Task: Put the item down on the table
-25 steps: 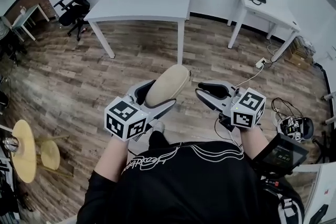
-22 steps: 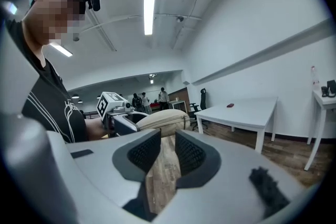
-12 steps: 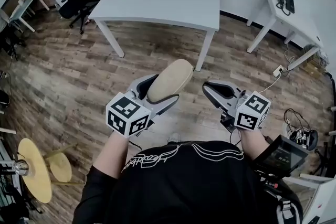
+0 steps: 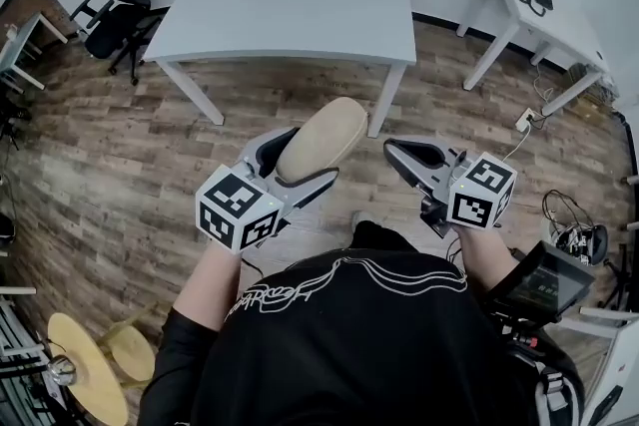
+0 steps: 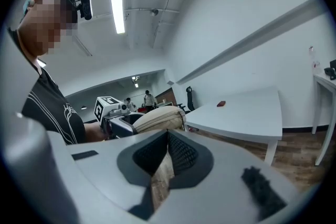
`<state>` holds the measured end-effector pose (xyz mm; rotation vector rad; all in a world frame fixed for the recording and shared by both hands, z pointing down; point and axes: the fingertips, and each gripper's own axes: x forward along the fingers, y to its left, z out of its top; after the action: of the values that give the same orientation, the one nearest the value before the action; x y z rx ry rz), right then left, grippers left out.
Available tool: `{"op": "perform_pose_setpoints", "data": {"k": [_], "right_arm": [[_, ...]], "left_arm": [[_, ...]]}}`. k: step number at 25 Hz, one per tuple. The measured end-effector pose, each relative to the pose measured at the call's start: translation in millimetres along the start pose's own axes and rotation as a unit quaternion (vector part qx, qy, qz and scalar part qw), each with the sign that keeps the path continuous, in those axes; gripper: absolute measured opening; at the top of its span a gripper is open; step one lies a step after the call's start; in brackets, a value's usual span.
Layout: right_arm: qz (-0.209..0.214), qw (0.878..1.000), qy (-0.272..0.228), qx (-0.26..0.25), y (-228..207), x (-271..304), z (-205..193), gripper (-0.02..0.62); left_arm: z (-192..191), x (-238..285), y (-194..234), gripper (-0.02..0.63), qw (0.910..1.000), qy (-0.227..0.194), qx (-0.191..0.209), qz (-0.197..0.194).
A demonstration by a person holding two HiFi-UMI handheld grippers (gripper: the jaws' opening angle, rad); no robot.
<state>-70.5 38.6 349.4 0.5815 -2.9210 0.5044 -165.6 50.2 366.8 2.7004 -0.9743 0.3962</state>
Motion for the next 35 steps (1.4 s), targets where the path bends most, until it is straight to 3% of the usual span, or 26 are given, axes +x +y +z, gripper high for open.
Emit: {"op": "perform_pose_setpoints", "data": {"k": [6,17,23,35], "right_arm": [[0.005,1.0,0.002,0.003,-57,23,12,0.011],[0.024,0.999,0.005,0.037,-236,68,52,0.011],[0.017,0.999,0.007,0.031,-320,74,82,0.011],[-0.001,0.999,0.01,0.035,-386,97,91,0.011]], "left_arm": [[14,45,44,0.382,0.9999,0.015,0.007,-0.005],[56,186,179,0.382,0.9987,0.051,0.001,0.009],[83,255,225,0.382,0.9976,0.068,0.001,0.005],[89,304,278,0.382,0.9963,0.084,0.018,0.004]]}}
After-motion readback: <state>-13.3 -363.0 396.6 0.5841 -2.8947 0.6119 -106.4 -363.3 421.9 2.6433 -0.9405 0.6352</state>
